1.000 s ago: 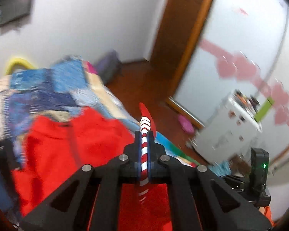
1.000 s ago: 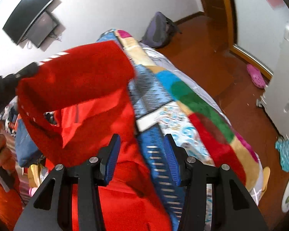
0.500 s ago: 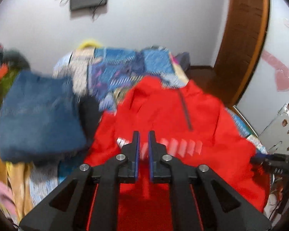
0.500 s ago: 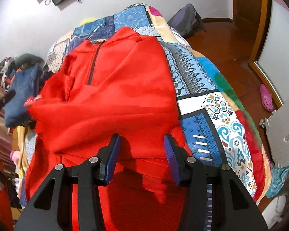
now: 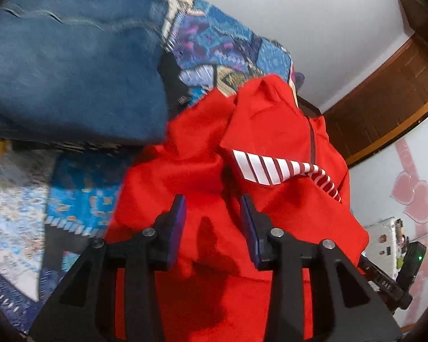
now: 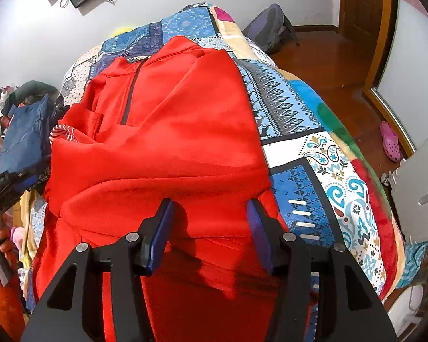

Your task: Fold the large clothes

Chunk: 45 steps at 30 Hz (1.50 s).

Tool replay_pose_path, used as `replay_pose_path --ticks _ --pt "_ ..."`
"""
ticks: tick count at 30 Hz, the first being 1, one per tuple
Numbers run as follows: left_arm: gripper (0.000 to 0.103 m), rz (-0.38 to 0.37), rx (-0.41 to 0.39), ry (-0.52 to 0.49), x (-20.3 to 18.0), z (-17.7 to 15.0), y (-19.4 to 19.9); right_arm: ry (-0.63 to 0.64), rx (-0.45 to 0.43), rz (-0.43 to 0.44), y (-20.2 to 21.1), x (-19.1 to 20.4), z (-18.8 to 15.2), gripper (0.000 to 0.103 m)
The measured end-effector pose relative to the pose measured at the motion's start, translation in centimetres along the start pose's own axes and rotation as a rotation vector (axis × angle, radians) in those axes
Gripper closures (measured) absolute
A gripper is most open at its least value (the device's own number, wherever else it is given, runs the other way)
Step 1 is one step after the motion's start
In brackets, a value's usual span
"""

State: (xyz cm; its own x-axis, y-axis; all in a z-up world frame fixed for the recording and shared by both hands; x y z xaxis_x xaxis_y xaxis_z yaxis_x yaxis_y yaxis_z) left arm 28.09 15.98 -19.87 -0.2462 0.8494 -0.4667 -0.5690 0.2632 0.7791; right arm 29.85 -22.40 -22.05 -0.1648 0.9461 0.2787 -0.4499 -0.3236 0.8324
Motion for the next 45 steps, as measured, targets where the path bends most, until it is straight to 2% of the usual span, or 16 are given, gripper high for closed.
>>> replay_pose_path --ticks 8,14,16,18,19,23,24,29,32,36,40,45 --pt "0.066 -0.167 0.214 0.091 -1.5 -0.7 -7.5 0.001 0.005 0.011 -0.3 -0.2 0.2 0.052" --pt "0.065 -0.248 0.225 0.22 -1.7 0.9 -10.4 -0.001 -0.003 0.018 -0.6 -0.2 0.2 0.052" --pt "0.065 -0.254 0.228 0.228 -2.4 1.3 -10.9 -0.003 -0.005 0.021 -0.7 -0.2 0.2 0.051" --pt "0.091 -0.224 0.218 0.171 -3.8 1.8 -11.1 -0.006 -0.006 0.026 -0.7 -0.2 0.3 0.051" --pt "0.094 -0.189 0.203 0.114 -4.8 2.0 -10.8 -0.008 -0.007 0.03 -0.7 -0.3 0.3 0.051" --pt "0.096 -0.07 0.031 -0.097 -8.9 2.4 -6.4 -0.014 -0.011 0.05 -0.5 -0.6 0.2 0.051" --pt "0.096 -0.051 -0.037 -0.153 -10.1 2.6 -4.3 -0.017 -0.012 0.055 -0.5 -0.7 0.1 0.051" --pt "0.096 0.01 -0.253 -0.308 -12.4 3.3 4.4 -0.021 -0.02 0.061 -0.5 -0.8 0.1 0.051" --pt "0.096 0.017 -0.269 -0.315 -12.2 3.5 7.0 -0.019 -0.026 0.062 -0.4 -0.8 0.1 0.051" --pt "0.094 0.078 -0.261 -0.314 -11.0 2.5 8.1 -0.014 -0.033 0.065 -0.4 -0.8 0.0 0.051" --pt "0.091 0.104 -0.22 -0.302 -8.9 1.3 9.1 -0.007 -0.035 0.07 -0.4 -0.9 0.0 0.051" --pt "0.083 0.129 -0.182 -0.299 -6.9 0.8 10.2 -0.005 -0.038 0.073 -0.3 -0.9 -0.1 0.051"
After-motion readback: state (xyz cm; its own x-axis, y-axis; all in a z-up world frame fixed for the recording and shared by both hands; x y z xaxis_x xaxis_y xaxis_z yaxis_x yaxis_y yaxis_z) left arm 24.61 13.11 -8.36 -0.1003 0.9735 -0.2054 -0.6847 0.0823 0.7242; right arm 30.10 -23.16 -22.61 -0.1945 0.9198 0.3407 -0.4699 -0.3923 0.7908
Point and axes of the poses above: each gripper's, at about its wrist camera, not at the fingertips, and y roughly against the way its jaws point, x to its left, z to its top, the point moved 3 cm from there along -y, roughly the way its jaws point
